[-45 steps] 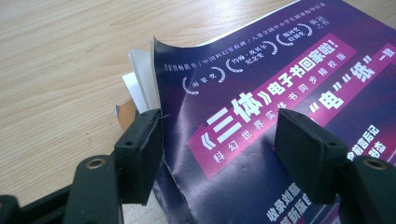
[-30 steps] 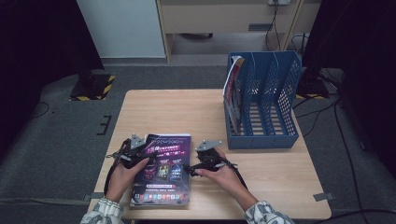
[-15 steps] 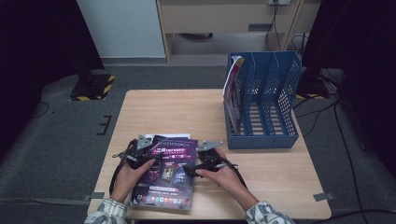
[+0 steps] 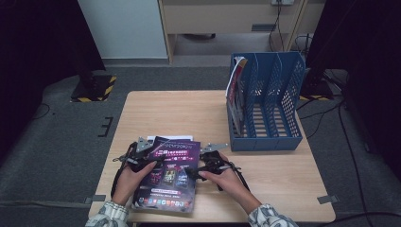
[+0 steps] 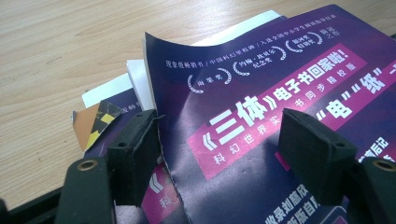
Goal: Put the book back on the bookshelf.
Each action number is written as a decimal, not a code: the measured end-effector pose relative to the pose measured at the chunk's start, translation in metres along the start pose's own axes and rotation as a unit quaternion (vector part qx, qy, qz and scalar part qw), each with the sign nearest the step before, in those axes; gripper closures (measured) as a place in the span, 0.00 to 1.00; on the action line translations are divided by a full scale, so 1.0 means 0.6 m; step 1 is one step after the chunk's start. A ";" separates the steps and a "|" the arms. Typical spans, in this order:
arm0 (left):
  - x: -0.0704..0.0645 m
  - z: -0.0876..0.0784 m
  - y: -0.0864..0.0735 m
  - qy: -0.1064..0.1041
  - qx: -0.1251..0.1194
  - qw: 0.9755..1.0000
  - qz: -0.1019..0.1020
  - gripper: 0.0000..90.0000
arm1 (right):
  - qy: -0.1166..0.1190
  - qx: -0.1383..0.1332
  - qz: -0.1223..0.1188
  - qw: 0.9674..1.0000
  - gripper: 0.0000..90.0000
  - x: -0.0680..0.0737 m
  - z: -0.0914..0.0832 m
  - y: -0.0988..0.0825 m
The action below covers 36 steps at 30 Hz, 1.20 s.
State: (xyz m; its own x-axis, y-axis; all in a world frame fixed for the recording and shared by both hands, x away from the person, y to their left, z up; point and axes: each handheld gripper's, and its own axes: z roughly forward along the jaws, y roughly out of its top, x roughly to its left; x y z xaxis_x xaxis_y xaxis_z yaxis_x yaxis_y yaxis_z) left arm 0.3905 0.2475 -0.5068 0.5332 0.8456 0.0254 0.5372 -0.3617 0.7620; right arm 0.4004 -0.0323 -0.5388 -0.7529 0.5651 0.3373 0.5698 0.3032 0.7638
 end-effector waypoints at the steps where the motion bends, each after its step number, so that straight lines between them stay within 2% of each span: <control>1: 0.000 0.000 0.000 0.000 0.000 1.000 0.000 0.32 | 0.001 0.002 -0.001 1.000 0.07 0.000 0.001 0.000; 3: 0.000 0.000 0.000 0.000 0.000 1.000 0.000 0.32 | 0.003 0.001 -0.003 1.000 0.07 0.003 0.003 0.000; 7: 0.000 0.000 -0.001 0.001 -0.002 1.000 -0.002 0.32 | 0.012 0.008 0.008 1.000 0.07 0.006 0.007 0.001; 15: -0.001 0.000 -0.001 0.002 -0.002 1.000 -0.004 0.32 | 0.022 0.012 0.011 1.000 0.08 0.002 0.008 0.001; 21: -0.002 0.000 -0.002 0.004 -0.003 1.000 -0.004 0.32 | -0.005 0.000 0.030 1.000 0.08 0.012 0.015 0.002; 29: -0.001 0.000 -0.001 0.003 -0.002 1.000 -0.004 0.32 | -0.013 -0.004 0.034 0.999 0.08 0.014 0.016 0.002; 31: -0.001 0.000 -0.001 0.003 -0.002 1.000 -0.004 0.32 | -0.012 0.002 0.036 0.999 0.10 0.014 0.015 0.004; 34: -0.001 0.000 -0.001 0.002 -0.002 1.000 -0.004 0.32 | -0.011 0.003 0.034 0.999 0.22 0.010 0.007 0.013; 36: 0.000 0.000 -0.002 0.002 -0.002 1.000 -0.005 0.32 | -0.009 -0.003 0.024 1.000 0.26 0.009 0.001 0.019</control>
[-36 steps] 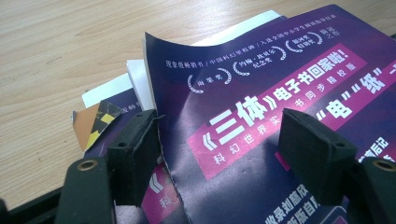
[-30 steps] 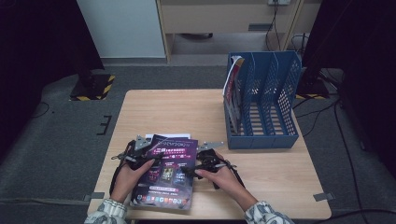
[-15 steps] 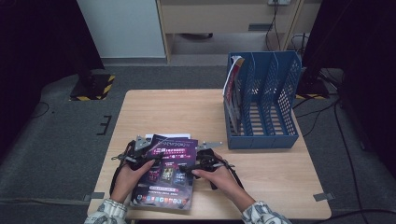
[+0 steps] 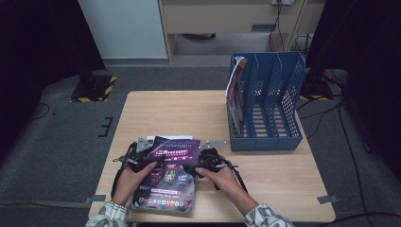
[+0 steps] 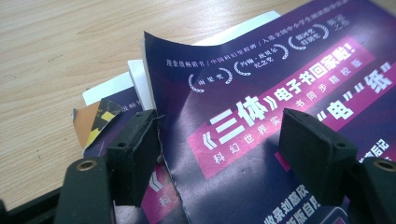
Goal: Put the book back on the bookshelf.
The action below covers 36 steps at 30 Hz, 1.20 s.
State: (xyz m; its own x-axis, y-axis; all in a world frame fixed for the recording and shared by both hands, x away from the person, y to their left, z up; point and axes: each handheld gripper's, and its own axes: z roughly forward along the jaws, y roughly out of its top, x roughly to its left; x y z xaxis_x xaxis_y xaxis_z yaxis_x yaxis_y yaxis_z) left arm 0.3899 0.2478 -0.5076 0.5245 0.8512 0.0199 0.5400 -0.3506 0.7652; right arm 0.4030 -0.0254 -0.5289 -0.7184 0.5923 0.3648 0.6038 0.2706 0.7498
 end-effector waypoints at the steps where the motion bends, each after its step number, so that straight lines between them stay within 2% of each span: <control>1: 0.000 0.000 0.000 0.000 0.001 1.000 -0.001 0.32 | 0.004 -0.002 -0.004 1.000 0.26 0.001 -0.003 0.003; 4: 0.002 -0.001 -0.001 0.000 0.000 1.000 -0.004 0.32 | 0.013 -0.017 -0.016 1.000 0.26 0.007 -0.007 0.012; 6: 0.003 -0.001 -0.002 -0.001 0.000 1.000 -0.006 0.32 | 0.024 -0.018 -0.015 0.999 0.25 0.012 -0.006 0.019; 16: 0.005 -0.001 -0.003 -0.003 -0.001 1.000 -0.010 0.31 | 0.056 0.011 -0.014 0.998 0.22 0.021 0.020 0.041; 18: 0.005 -0.001 -0.003 -0.003 -0.001 1.000 -0.008 0.31 | 0.055 0.016 -0.019 0.998 0.18 0.026 0.027 0.040; 23: 0.004 0.000 -0.003 -0.002 -0.002 1.000 -0.011 0.31 | 0.056 0.015 -0.014 0.998 0.19 0.028 0.026 0.041; 28: 0.003 0.000 -0.003 -0.001 -0.003 1.000 -0.011 0.30 | 0.055 0.009 -0.033 0.998 0.25 0.034 0.019 0.049; 33: 0.003 0.001 -0.004 -0.001 -0.005 1.000 -0.014 0.30 | 0.054 0.016 -0.047 0.997 0.21 0.043 0.027 0.047; 36: 0.003 0.000 -0.004 -0.001 -0.006 1.000 -0.014 0.30 | 0.055 0.018 -0.044 0.997 0.18 0.049 0.033 0.046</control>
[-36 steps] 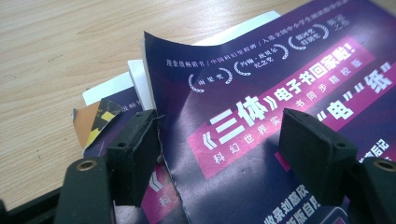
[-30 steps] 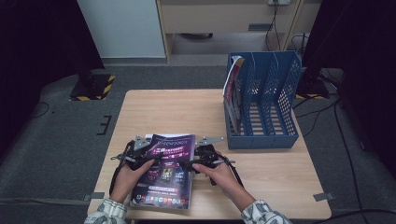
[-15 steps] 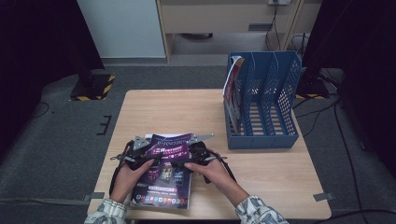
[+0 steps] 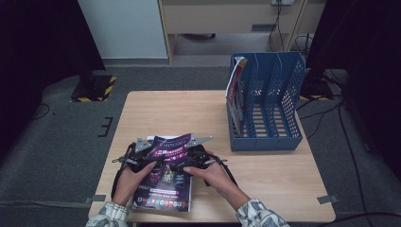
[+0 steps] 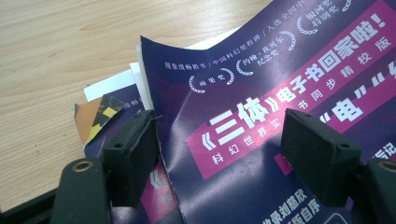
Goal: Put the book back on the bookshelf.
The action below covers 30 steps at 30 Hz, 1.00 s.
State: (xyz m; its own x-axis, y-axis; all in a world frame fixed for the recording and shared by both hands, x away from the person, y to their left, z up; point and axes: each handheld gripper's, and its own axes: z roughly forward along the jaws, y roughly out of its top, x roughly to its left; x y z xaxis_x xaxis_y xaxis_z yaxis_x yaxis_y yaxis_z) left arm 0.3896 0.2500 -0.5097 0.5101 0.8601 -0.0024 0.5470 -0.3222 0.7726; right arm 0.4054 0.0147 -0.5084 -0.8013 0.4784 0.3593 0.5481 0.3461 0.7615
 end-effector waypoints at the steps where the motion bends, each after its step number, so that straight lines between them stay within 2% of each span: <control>1: 0.000 0.000 0.000 0.000 -0.001 1.000 0.000 0.30 | 0.000 0.001 0.000 1.000 0.18 0.001 0.000 0.000; 3: 0.000 0.000 -0.001 0.000 -0.002 1.000 0.000 0.30 | -0.005 0.002 -0.001 1.000 0.20 0.001 0.001 0.001; 5: 0.000 0.000 -0.001 -0.001 -0.002 1.000 -0.002 0.30 | -0.015 0.006 0.001 1.000 0.27 0.004 0.000 0.002; 8: 0.000 -0.001 -0.002 0.000 -0.002 1.000 -0.004 0.30 | -0.023 0.005 0.018 1.000 0.38 0.002 -0.003 0.007; 13: 0.000 -0.001 0.001 0.005 0.001 1.000 -0.008 0.28 | -0.032 0.004 0.030 0.999 0.52 0.002 -0.006 0.012; 14: 0.000 -0.001 0.001 0.005 0.000 1.000 -0.008 0.27 | -0.032 0.001 0.039 0.999 0.56 -0.001 -0.008 0.014; 17: 0.002 -0.001 0.004 0.000 -0.006 1.000 -0.023 0.23 | -0.033 -0.008 0.046 0.998 0.64 -0.006 -0.013 0.017; 23: 0.000 0.001 0.009 -0.007 -0.022 0.999 -0.031 0.21 | -0.040 -0.027 0.056 0.997 0.73 -0.012 -0.028 0.023; 28: -0.006 -0.003 0.013 -0.008 -0.038 0.999 -0.026 0.19 | -0.043 -0.041 0.058 0.997 0.80 -0.017 -0.041 0.028; 30: -0.008 -0.005 0.014 -0.009 -0.038 0.999 -0.022 0.18 | -0.045 -0.047 0.056 0.996 0.82 -0.020 -0.046 0.031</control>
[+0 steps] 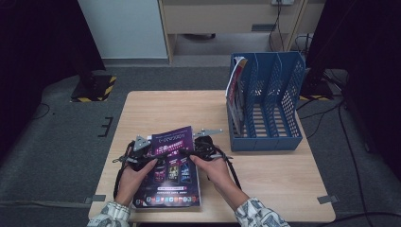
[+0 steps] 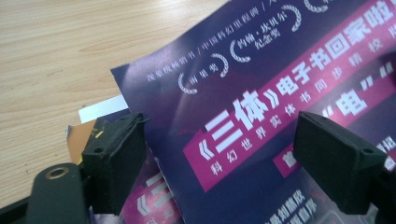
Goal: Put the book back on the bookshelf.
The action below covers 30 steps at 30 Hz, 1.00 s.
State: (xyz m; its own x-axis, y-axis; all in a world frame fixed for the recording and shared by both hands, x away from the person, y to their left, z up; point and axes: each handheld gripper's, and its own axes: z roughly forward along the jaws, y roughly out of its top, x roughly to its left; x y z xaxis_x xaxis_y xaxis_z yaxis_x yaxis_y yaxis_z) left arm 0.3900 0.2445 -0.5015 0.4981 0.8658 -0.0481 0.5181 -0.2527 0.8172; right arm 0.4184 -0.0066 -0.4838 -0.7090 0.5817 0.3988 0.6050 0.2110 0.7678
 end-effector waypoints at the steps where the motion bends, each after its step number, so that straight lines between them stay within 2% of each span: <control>1: -0.001 -0.001 0.000 0.000 0.000 1.000 0.001 0.18 | 0.000 -0.001 0.000 1.000 0.82 0.000 -0.002 0.001; 6: -0.005 -0.008 0.000 -0.006 -0.008 1.000 0.001 0.16 | -0.006 -0.019 -0.012 1.000 0.85 -0.003 -0.015 0.011; 13: -0.005 -0.015 -0.003 -0.013 -0.006 1.000 0.007 0.16 | -0.016 -0.034 -0.032 0.999 0.86 -0.005 -0.026 0.022; 18: -0.006 -0.010 -0.002 -0.030 -0.004 1.000 0.000 0.14 | -0.022 -0.050 -0.053 0.997 0.86 -0.003 -0.035 0.026; 24: -0.011 -0.001 -0.004 -0.048 0.010 0.999 0.011 0.13 | -0.027 -0.063 -0.067 0.995 0.86 -0.001 -0.043 0.029; 30: -0.009 0.002 -0.007 -0.068 0.019 0.997 0.005 0.12 | -0.030 -0.081 -0.072 0.994 0.87 -0.004 -0.056 0.036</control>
State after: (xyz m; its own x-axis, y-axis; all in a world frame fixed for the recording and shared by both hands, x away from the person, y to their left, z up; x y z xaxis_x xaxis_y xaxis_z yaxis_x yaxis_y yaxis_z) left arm 0.3858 0.2404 -0.5054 0.5923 0.7968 -0.1194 0.5373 -0.2802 0.7955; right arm 0.4209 -0.0302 -0.4513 -0.7584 0.6011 0.2519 0.4284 0.1684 0.8878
